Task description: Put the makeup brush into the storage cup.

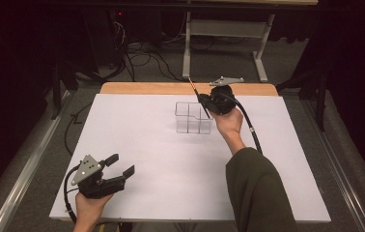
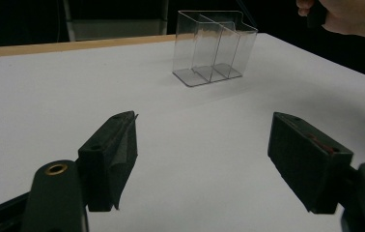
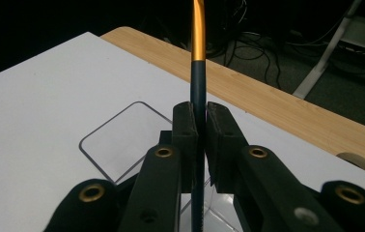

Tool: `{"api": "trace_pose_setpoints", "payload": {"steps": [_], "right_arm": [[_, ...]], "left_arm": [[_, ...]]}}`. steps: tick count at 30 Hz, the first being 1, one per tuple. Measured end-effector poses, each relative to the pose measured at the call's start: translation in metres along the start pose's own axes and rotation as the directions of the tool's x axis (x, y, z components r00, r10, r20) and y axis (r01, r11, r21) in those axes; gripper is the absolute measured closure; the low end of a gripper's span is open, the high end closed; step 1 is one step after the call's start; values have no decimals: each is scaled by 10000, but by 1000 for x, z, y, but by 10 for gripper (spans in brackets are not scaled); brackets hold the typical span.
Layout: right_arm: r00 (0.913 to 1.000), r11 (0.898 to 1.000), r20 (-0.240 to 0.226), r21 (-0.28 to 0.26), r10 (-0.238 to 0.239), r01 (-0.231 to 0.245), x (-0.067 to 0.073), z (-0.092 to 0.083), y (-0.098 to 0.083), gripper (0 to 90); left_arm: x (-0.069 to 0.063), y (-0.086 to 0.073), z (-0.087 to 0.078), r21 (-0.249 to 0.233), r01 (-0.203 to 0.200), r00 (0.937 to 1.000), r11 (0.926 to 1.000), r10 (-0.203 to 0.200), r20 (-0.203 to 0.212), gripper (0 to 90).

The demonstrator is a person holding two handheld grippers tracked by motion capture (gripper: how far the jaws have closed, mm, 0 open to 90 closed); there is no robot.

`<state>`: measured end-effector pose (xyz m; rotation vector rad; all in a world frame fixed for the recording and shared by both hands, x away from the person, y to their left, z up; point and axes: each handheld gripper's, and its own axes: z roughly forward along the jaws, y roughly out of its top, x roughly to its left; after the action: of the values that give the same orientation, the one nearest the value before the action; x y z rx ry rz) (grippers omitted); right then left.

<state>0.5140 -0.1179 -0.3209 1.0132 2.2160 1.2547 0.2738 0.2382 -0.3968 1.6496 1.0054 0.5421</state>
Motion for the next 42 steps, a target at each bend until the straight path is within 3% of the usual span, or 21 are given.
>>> {"api": "trace_pose_setpoints", "payload": {"steps": [10,20,42], "right_arm": [[9996,9998,225,-66,-162,164,0,8,-3,855],[9995,9995,226,206,-223,218,-2,13,-8,855],[9991,9973,365,708,-213,187,-3,10,-12,850]], "left_arm": [[-1,0,-1,-22,-65,10000,10000,65,8,262],[-2,0,-2,-83,-61,10000,9999,61,-24,265],[-3,1,-3,-125,-185,9998,9998,184,-16,270]]}}
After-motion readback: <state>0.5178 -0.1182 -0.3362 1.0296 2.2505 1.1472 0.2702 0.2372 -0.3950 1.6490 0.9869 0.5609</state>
